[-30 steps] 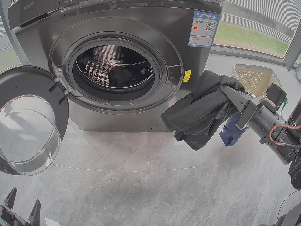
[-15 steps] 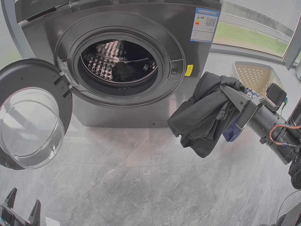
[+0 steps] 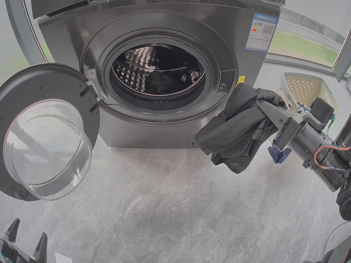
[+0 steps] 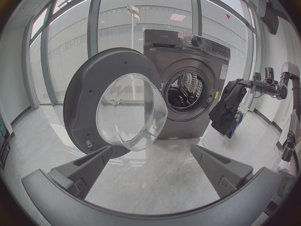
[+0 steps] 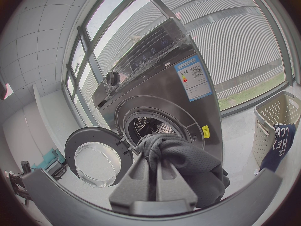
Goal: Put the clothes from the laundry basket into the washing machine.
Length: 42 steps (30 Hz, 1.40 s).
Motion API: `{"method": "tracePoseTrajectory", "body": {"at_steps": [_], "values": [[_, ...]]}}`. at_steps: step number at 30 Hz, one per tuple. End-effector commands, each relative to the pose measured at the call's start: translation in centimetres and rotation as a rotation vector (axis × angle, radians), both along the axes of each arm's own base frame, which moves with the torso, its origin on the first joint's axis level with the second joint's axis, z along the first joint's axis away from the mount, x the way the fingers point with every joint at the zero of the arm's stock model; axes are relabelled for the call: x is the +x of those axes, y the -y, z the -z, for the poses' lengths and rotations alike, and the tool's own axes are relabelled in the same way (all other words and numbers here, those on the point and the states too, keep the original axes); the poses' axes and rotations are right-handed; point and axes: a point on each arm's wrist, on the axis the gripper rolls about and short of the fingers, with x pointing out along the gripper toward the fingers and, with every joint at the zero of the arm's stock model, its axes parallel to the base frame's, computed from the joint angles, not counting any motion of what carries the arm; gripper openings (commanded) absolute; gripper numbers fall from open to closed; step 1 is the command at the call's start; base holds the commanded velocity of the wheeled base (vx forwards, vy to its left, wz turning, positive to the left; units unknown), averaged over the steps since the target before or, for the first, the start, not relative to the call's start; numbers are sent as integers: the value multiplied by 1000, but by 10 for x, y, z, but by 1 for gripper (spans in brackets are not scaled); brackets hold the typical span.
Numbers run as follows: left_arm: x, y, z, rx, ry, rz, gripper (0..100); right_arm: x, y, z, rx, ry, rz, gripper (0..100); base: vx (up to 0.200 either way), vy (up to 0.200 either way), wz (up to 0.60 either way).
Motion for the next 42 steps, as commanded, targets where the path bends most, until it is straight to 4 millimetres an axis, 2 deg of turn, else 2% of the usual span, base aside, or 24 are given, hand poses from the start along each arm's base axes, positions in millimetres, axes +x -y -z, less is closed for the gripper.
{"method": "tracePoseTrajectory", "body": {"at_steps": [1,5,11,20,26,42], "values": [[0,0,5,0,-1,0,100,0,0,0,-1,-2,1,0,0,0,0],[0,0,5,0,-1,0,100,0,0,1,-2,-3,0,0,0,0,0],[0,0,5,0,-1,0,100,0,0,0,0,0,0,0,-200,0,0],[0,0,5,1,-1,0,100,0,0,0,0,0,0,0,0,0,0],[0,0,5,1,-1,0,100,0,0,1,-1,-1,0,0,0,200,0],[0,0,5,6,-1,0,100,0,-1,3,-7,-11,2,0,0,0,0]]}}
